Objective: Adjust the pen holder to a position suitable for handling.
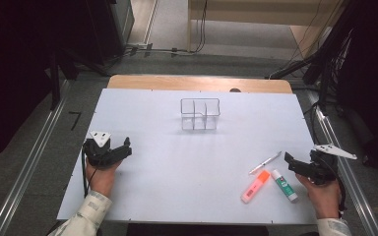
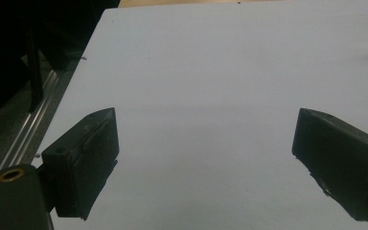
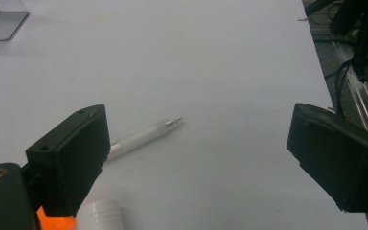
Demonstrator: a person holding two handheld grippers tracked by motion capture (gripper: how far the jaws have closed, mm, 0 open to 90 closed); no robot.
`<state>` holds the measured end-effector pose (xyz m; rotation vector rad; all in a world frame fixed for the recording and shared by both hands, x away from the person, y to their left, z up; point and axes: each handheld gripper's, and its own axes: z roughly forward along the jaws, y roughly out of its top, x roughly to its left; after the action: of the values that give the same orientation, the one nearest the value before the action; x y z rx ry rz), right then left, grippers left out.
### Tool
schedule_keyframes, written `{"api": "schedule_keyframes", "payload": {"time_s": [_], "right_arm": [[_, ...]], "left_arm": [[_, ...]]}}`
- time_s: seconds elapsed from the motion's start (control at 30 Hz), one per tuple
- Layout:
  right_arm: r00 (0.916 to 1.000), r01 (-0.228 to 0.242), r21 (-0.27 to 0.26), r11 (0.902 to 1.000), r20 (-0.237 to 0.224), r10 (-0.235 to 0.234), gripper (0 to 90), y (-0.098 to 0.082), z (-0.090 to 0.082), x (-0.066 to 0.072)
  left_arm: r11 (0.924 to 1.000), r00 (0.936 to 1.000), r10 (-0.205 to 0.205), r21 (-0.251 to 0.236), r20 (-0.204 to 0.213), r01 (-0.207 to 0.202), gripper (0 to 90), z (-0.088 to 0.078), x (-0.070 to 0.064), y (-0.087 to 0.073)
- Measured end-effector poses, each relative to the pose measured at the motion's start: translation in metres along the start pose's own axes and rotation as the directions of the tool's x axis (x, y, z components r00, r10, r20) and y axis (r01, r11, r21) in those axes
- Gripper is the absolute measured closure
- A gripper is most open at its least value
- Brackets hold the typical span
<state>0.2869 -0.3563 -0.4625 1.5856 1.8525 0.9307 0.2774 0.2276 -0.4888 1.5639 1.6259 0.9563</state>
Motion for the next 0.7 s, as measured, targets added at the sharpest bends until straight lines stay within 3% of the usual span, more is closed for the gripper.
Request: {"api": "schedule_keyframes", "payload": {"time_s": [0.4,0.7], "right_arm": [[0.9997,-0.004,-0.005,1.0,-0.025,0.004,6.3,0.011,0.005,0.007],[0.9989,0.026,0.005,0.9997,-0.039,-0.026,6.3,0.029,0.017,0.025]], "left_arm": [[0.999,0.9989,-0.044,0.008,0.012,0.044,9.2,0.006,-0.003,0.004],[0.9999,0.9998,-0.002,-0.014,0.019,0.002,10.7,0.012,-0.019,0.017]]}}
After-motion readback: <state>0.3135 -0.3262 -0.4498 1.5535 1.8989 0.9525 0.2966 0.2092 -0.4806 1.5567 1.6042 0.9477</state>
